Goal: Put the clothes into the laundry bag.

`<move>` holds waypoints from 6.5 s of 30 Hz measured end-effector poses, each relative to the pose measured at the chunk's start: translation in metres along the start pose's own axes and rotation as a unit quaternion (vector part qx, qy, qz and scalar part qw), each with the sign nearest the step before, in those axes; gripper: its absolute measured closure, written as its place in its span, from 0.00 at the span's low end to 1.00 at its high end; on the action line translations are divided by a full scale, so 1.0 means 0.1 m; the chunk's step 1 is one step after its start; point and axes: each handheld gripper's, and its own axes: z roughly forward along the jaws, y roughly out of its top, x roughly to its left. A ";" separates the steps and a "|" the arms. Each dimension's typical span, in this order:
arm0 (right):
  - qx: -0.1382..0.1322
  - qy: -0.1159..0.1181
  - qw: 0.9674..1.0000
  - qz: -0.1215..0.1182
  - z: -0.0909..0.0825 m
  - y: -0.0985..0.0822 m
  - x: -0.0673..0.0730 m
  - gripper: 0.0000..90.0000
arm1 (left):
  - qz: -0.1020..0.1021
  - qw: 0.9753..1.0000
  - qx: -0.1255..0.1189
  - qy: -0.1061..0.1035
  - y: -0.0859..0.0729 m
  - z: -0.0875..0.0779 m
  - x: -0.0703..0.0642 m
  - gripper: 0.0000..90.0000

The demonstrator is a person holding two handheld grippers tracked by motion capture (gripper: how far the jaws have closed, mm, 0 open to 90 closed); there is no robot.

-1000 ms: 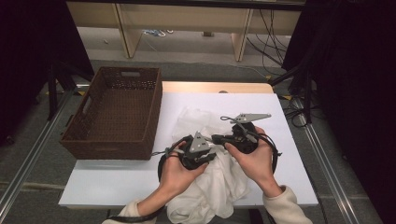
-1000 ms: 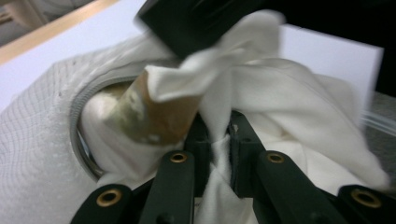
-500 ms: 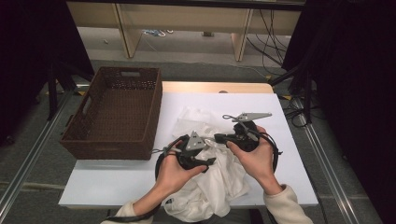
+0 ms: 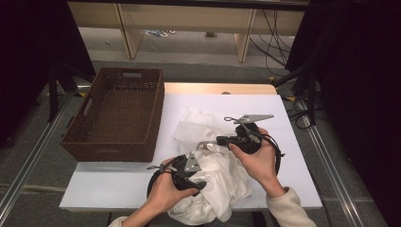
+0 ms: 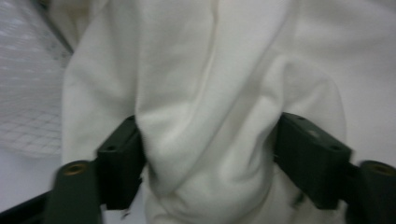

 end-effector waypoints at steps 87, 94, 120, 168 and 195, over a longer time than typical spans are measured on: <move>0.006 0.010 1.000 0.028 0.03 -0.04 -0.01 1.00 | -0.071 0.988 -0.137 0.004 0.49 0.24 0.26 0.74; -0.010 0.008 1.000 0.021 -0.02 -0.02 -0.03 1.00 | -0.035 0.991 -0.128 -0.003 0.34 -0.20 0.10 0.32; 0.012 0.000 1.000 0.018 0.06 -0.04 -0.02 1.00 | -0.069 0.992 -0.102 0.001 0.22 0.15 0.31 0.91; -0.001 0.027 0.999 0.027 -0.09 0.00 -0.04 1.00 | -0.035 0.998 -0.046 -0.014 -0.11 0.04 0.07 0.24; -0.027 0.075 0.997 0.021 -0.33 0.06 0.11 1.00 | -0.026 0.986 -0.165 0.017 0.50 -0.62 -0.20 0.89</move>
